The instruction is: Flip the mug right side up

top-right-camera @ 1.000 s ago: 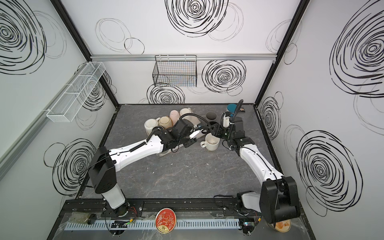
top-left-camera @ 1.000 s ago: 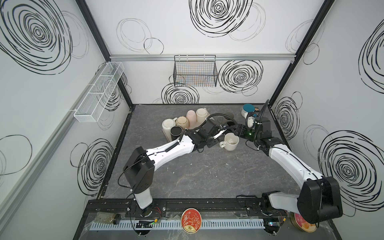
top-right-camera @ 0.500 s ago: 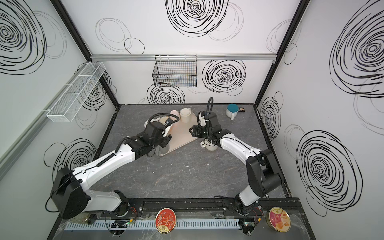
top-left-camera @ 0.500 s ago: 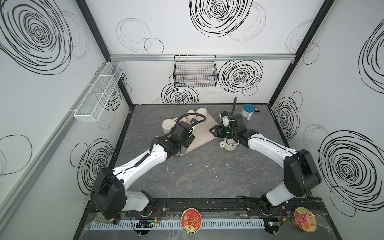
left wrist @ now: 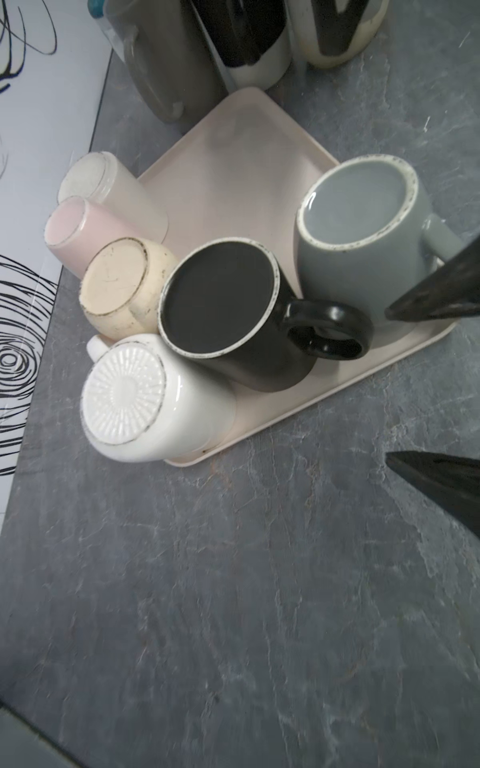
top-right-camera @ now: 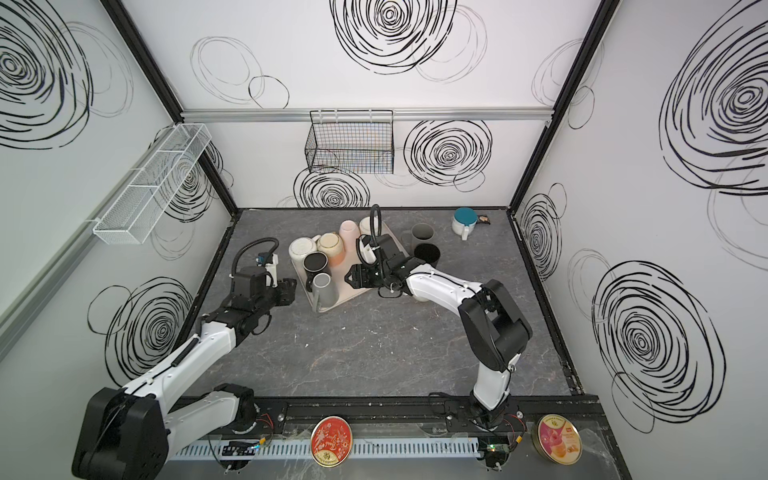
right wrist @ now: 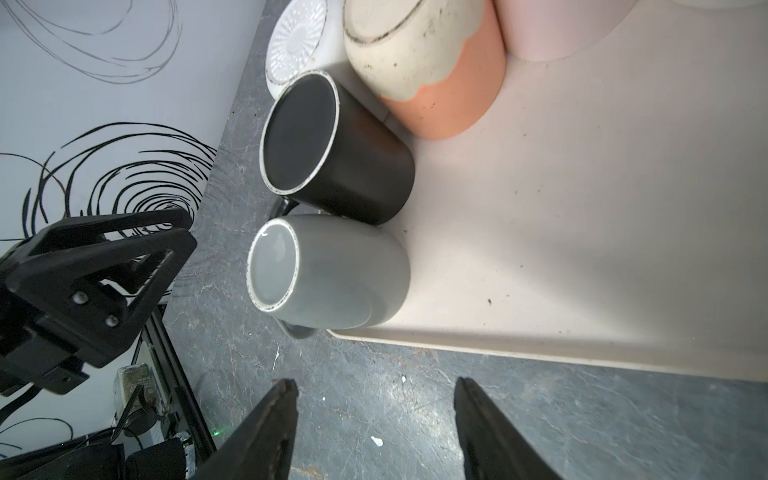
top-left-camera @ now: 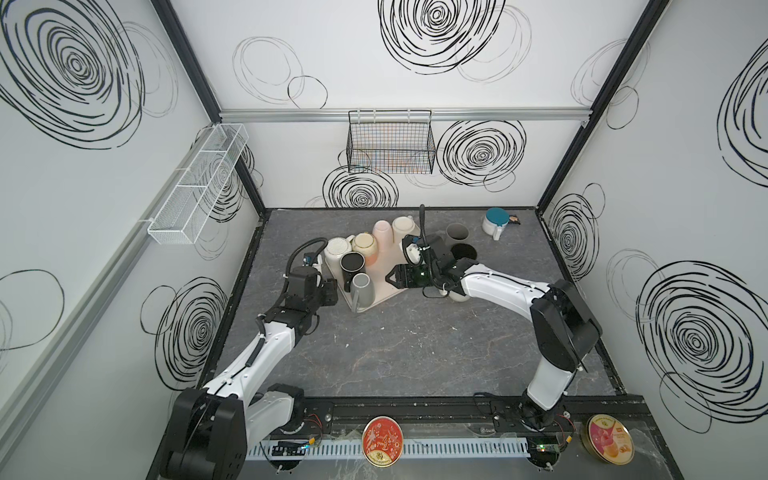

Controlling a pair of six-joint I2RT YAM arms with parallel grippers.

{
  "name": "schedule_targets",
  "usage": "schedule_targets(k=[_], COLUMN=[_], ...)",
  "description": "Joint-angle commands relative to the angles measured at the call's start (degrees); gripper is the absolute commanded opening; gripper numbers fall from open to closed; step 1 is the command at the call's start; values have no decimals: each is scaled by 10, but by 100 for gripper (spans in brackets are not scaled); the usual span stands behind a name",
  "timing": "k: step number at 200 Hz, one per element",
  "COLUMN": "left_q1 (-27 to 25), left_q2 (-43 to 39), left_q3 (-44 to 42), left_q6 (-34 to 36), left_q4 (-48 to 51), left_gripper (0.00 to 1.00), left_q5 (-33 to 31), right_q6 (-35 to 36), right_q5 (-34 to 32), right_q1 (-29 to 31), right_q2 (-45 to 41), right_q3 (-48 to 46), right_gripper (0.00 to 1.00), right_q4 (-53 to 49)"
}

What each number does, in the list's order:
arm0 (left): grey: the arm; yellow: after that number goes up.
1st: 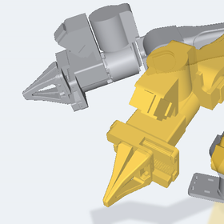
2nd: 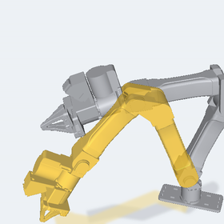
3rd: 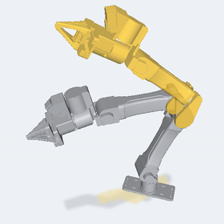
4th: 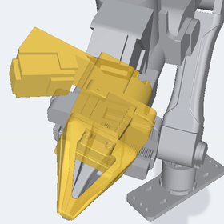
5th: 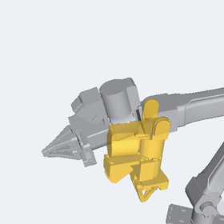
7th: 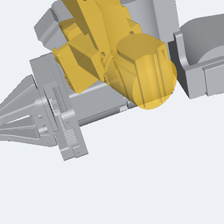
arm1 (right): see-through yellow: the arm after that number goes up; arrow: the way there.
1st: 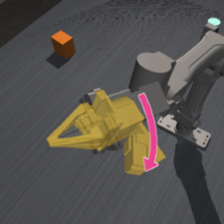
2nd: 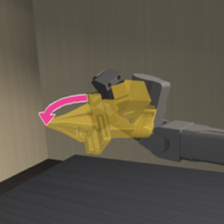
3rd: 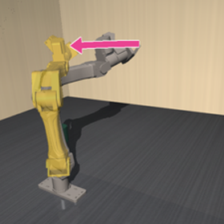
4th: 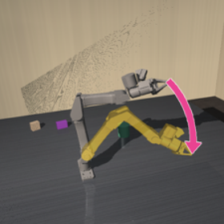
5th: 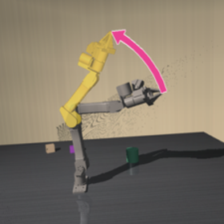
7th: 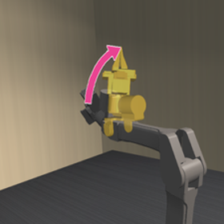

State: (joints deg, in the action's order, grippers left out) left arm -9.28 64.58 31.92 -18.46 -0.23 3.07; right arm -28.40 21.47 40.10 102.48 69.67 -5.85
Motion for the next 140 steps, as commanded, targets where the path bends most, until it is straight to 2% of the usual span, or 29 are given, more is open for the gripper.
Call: schedule_targets(k=[1, 93, 116, 140], left_q1=[-10, -163, -174, -162], left_q2=[30, 159, 168, 146], left_q3=[-11, 24, 31, 25], left_q6=[-50, -123, -124, -115], left_q4=[-83, -201, -202, -189], left_gripper=[50, 43, 43, 43], left_q5=[59, 39, 33, 24], right_q6=[8, 27, 28, 40], right_q5=[7, -32, -41, -59], right_q1=[0, -9, -8, 1], right_q2=[6, -10, -11, -6], right_q3=[19, 14, 14, 23], right_gripper=[65, 68, 68, 68], right_q4=[-27, -68, -74, -87])
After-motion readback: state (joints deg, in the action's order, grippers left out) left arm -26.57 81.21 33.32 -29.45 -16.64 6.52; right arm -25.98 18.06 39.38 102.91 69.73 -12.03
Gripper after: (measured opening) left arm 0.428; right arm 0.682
